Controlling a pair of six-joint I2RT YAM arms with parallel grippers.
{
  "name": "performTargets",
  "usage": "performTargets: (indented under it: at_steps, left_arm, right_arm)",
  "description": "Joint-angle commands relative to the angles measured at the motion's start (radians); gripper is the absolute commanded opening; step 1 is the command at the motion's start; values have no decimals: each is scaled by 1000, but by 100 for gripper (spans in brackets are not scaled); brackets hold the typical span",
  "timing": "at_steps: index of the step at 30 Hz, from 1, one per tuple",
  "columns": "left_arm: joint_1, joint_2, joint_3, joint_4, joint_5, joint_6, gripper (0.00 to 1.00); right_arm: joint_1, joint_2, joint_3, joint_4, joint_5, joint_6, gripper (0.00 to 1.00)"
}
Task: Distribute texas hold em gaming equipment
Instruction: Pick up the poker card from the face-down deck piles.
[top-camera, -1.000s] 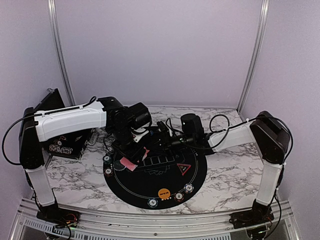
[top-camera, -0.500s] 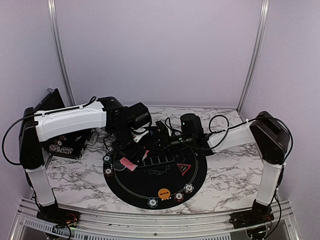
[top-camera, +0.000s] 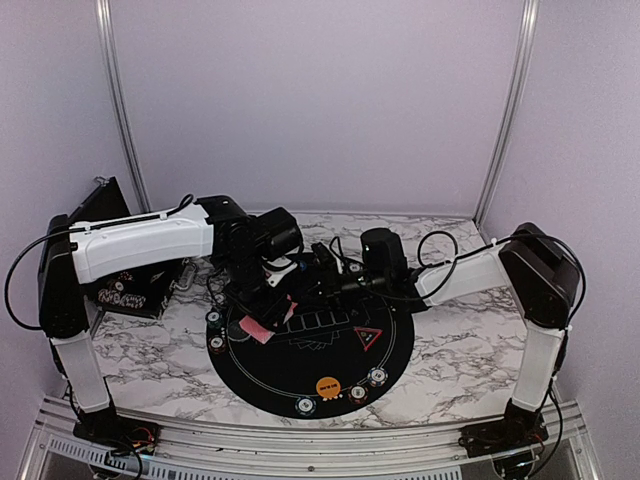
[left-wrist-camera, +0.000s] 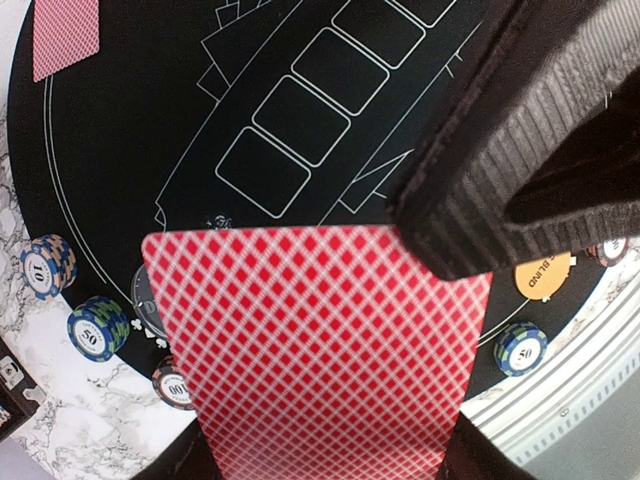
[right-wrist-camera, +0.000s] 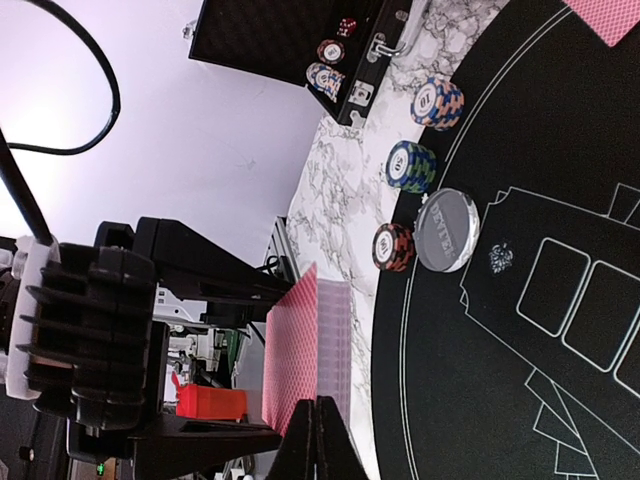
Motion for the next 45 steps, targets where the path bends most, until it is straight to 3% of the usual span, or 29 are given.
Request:
performTargets:
  at_steps: [1,45]
  left_arm:
    - [5,-38,-16,-12,10,7,52]
    - [8,-58,-64,8,38,4,52]
  right_arm:
    - [-13,-30,5,17,9,-3,0]
    - [-104,-69,-4,-34,-9,-53,0]
